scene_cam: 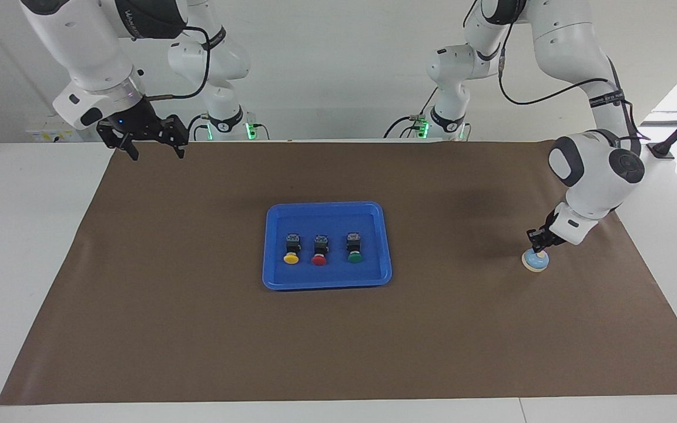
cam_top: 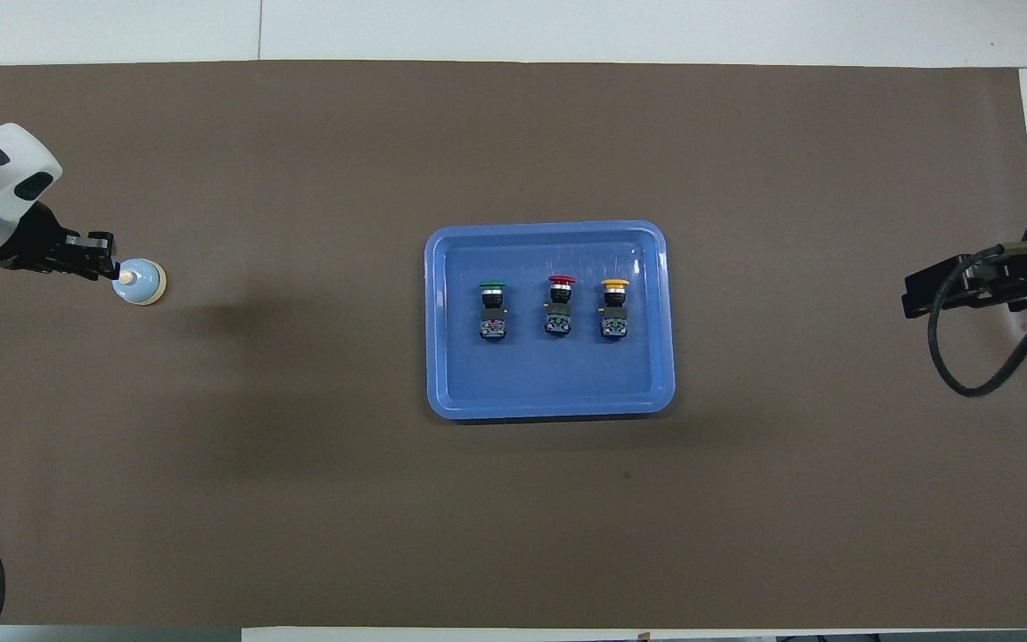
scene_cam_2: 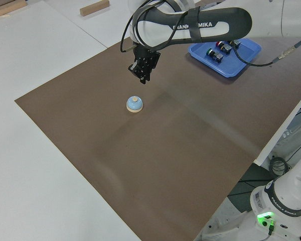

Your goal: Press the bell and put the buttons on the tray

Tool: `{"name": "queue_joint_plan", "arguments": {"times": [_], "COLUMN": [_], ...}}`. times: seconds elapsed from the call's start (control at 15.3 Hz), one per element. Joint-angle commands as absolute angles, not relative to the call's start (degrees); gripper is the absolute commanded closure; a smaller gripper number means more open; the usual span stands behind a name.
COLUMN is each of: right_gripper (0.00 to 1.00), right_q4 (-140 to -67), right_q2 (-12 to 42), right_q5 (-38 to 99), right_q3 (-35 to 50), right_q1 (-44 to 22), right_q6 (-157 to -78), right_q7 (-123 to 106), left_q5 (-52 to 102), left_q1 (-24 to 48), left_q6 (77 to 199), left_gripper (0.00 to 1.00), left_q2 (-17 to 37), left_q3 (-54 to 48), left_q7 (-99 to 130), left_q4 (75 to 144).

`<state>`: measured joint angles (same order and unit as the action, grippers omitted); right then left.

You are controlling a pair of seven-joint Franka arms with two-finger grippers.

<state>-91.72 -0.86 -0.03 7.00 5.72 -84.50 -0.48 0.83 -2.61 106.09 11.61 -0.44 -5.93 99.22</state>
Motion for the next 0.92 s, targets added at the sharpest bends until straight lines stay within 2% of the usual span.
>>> {"name": "queue_joint_plan", "arguments": {"times": [0.0, 0.33, 0.46, 0.85], "right_gripper": [0.00, 0.00, 0.00, 0.00], "right_q4": [-91.8, -91.8, -91.8, -91.8], "right_q2": [-1.5, -1.4, -1.5, -1.5], "right_q5": [-0.4, -0.4, -0.4, -0.4], "right_q3": [7.7, 7.7, 7.7, 7.7], "right_q1": [6.8, 6.8, 6.8, 6.8], "right_q6": [-83.5, -83.6, -83.5, -83.5], "right_q7": [-1.8, -1.8, -1.8, -1.8], "left_q5": [0.6, 0.6, 0.7, 1.2], "left_q1": [-1.1, -1.2, -1.1, -1.0], "left_q6": [98.8, 88.9, 89.2, 87.5], "left_gripper": [0.00, 0.00, 0.00, 0.00], "left_q2": [5.0, -2.4, -2.5, 0.7], "left_q3": [-0.1, -0.2, -0.2, -0.2], "left_q7": [-4.7, -5.0, -5.0, -4.8], "left_q4": [99.8, 100.1, 100.9, 96.1]}}
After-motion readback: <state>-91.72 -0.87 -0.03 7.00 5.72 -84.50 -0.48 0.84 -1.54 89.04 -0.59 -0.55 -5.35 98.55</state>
